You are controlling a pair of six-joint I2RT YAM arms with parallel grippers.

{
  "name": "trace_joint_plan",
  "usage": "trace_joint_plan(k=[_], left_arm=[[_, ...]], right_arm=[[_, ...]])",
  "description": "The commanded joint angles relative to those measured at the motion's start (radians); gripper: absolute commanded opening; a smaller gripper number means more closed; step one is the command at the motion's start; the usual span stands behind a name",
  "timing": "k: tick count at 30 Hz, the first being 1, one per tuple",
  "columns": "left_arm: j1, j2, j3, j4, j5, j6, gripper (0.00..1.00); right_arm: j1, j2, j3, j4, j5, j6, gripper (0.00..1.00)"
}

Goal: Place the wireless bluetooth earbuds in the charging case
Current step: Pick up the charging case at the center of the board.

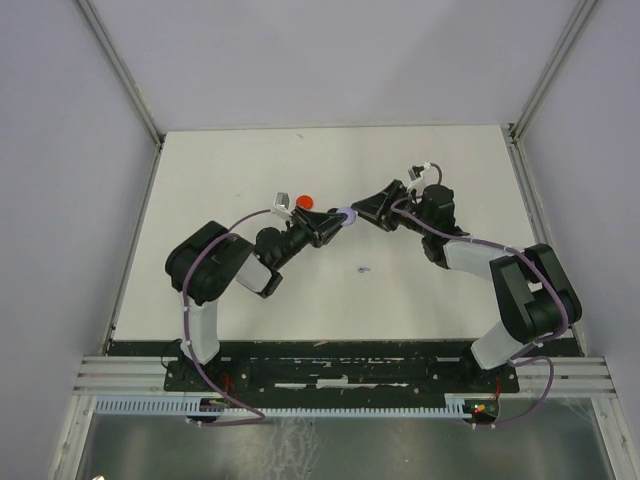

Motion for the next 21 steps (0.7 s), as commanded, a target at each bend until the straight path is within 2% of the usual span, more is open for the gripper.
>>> trace_joint_plan(k=[1,16,21], left_arm=[[-0.006,0.001,0.037,0.201,-0.024,-0.014,0.03],[-0.015,0.022,0.068,0.202,-0.025,-0.024,0.03],[-0.015,0.024,0.071,0.202,-0.032,-0.024,0.03]], right_arm=[[0.007,0.019,-0.014,0.141,-0.044,0.047,0.57],[0.017,0.043,-0.023,0.209,-0.065,0.078,0.47],[0.02,0.046,-0.026,0.227,-0.067,0.09,0.38]])
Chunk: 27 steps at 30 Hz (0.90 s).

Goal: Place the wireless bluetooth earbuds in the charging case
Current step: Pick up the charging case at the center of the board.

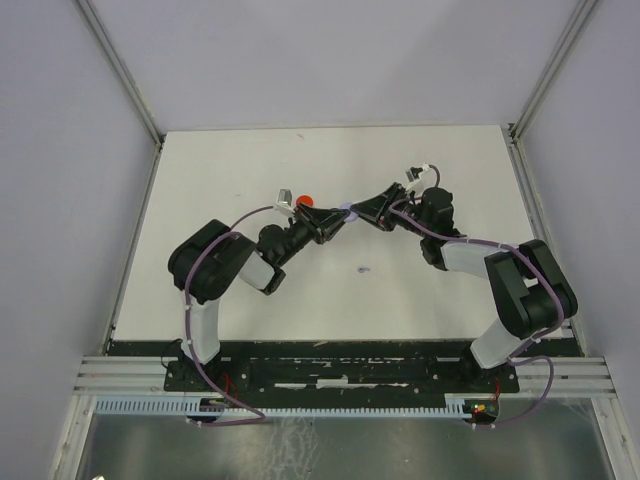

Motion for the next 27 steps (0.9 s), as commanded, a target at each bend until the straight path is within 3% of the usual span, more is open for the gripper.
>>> trace_joint_plan(k=[1,7,11,14,27], left_arm=[[-0.007,0.004,0.028,0.2,-0.025,-0.023,0.03],[-0.006,0.01,0.038,0.201,-0.023,-0.025,0.05],[-0.006,0.02,0.055,0.201,-0.001,-0.036,0.3],[-0.005,0.021,0.06,0.201,0.009,-0.05,0.4],[0.081,-0.02,0.001,0.201,0.039,-0.066,0.44]], right_arm=[[0.006,0.005,-0.002,0.098,-0.032,0.017,0.36],[0.006,-0.001,-0.006,0.098,-0.028,0.018,0.25],[0.006,-0.004,-0.009,0.107,-0.02,0.02,0.19],[0.007,-0.005,-0.008,0.112,-0.019,0.019,0.18],[0.005,-0.029,-0.006,0.082,-0.036,-0.004,0.15]])
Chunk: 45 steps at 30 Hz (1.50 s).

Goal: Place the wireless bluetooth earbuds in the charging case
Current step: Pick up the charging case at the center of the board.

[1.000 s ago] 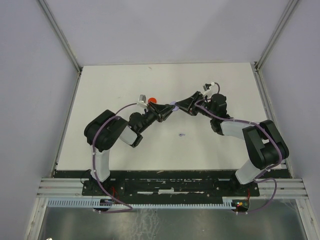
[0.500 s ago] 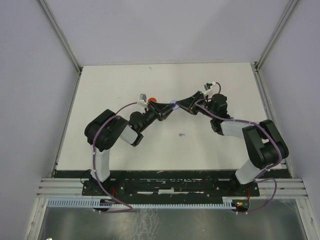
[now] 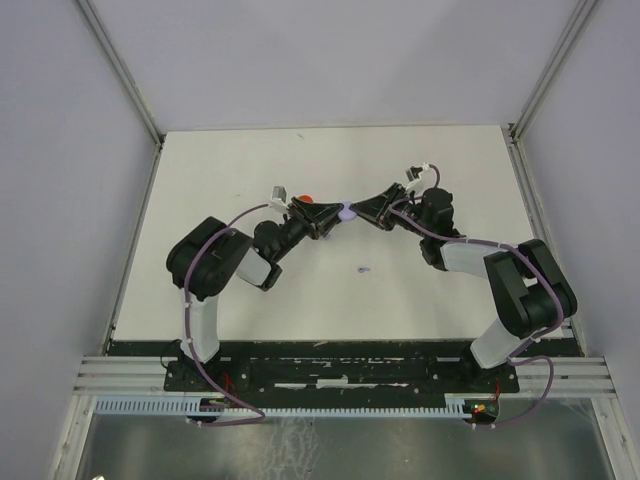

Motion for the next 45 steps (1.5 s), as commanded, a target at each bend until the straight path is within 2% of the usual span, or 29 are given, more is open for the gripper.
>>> trace_joint_plan(k=[1,15,21,38,45], left_arm=[[0.048,-0.037,-0.02,0.201,0.032,-0.032,0.44],[0.088,-0.036,0.042,0.198,0.276,-0.082,0.43],[0.097,-0.058,0.035,0.134,0.343,-0.052,0.43],[0.099,-0.093,0.042,-0.114,0.415,0.088,0.43],[0.1,-0.084,0.045,-0.136,0.413,0.104,0.43]], right_arm=[[0.005,-0.035,-0.003,0.043,-0.041,-0.019,0.15],[-0.006,-0.031,0.04,-0.05,-0.125,-0.088,0.14],[-0.013,-0.019,0.059,-0.054,-0.155,-0.092,0.13],[-0.02,-0.019,0.079,-0.049,-0.211,-0.093,0.12],[-0.021,-0.024,0.083,-0.067,-0.214,-0.105,0.11]])
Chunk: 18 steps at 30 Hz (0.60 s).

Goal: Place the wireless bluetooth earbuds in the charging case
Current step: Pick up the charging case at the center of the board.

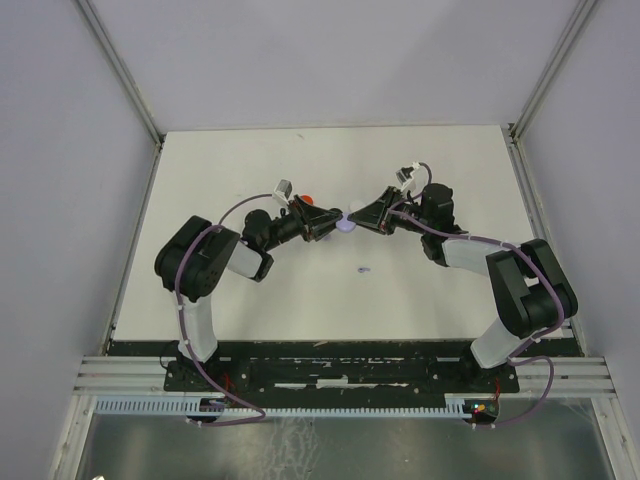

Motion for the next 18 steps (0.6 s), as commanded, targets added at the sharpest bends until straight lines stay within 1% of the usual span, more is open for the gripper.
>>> trace_joint_plan(k=[1,8,11,14,18], left_arm=[[-0.004,-0.035,0.023,-0.002,0.029,0.062,0.43],[-0.002,-0.04,0.018,0.03,0.028,0.044,0.42],[-0.001,-0.039,0.016,0.048,0.03,0.036,0.38],[-0.001,-0.039,0.016,0.062,0.034,0.029,0.33],[-0.001,-0.041,0.016,0.069,0.04,0.026,0.29]], right_arm=[[-0.003,-0.021,0.047,0.05,-0.02,-0.023,0.11],[-0.004,-0.008,0.044,0.055,-0.027,-0.025,0.11],[-0.003,-0.005,0.042,0.054,-0.028,-0.025,0.11],[-0.003,0.001,0.043,0.059,-0.028,-0.025,0.11],[-0.005,0.01,0.044,0.071,-0.027,-0.018,0.11]])
